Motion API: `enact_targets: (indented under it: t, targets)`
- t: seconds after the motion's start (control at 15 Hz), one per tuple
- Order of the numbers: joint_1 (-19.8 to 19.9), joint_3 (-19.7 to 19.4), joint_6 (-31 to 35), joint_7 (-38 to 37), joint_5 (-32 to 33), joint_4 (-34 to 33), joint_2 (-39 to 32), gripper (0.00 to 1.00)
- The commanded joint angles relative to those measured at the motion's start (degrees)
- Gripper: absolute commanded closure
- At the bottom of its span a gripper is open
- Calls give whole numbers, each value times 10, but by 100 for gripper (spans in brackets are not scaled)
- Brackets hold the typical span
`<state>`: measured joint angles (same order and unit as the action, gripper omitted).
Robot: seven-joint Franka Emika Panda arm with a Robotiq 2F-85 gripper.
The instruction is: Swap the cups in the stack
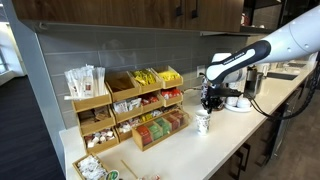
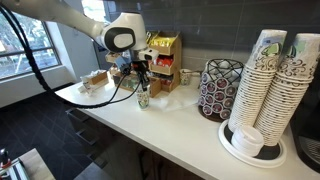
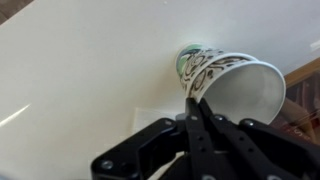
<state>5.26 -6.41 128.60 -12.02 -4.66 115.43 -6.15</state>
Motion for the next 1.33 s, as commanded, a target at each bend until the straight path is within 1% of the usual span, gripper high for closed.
enact_targets:
  t: [0.0,0.33,0.53,0.87,1.07,1.27]
  targets:
    - [0,-2,-1,-21,14,6,22,96]
    - [3,-1,5,-12,10,18,62,96]
    - [6,-1,21,1,2,28,89,96]
    - [6,3,12,11,14,42,148,96]
    - [-3,8,2,59,-7,49,175,96]
    - [-19,12,-16,119,-29,47,179,96]
